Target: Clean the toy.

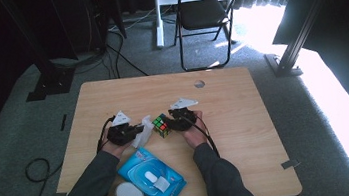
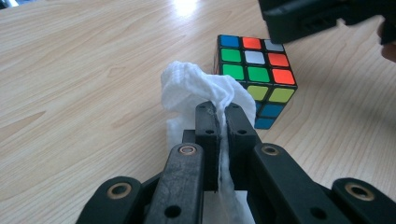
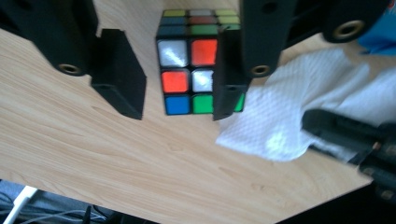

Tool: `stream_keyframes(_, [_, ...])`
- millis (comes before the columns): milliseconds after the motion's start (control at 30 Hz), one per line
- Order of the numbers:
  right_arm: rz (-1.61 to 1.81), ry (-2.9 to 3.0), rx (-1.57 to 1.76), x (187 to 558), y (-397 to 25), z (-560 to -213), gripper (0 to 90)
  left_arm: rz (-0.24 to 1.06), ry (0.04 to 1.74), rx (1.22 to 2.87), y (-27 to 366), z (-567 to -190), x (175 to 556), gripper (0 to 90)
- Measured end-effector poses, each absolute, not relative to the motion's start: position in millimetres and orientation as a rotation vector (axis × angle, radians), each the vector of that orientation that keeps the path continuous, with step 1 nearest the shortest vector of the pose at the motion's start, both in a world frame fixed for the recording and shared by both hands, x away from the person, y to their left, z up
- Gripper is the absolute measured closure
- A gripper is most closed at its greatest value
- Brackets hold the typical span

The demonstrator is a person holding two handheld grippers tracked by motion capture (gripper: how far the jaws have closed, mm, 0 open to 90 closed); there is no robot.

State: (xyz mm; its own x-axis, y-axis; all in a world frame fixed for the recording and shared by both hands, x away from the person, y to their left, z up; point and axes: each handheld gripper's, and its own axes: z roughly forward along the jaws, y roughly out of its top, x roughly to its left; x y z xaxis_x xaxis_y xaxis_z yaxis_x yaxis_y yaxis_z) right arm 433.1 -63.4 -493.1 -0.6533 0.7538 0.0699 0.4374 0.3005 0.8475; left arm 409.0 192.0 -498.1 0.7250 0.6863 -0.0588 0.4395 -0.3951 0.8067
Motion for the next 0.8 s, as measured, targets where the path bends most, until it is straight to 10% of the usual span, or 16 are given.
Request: stream_keyframes(800, [1.26,2.292,1.289,446.3,-69.7,-501.0,58.6,0.332,0.776,2.222,163.6,-498.0,425.2,86.2])
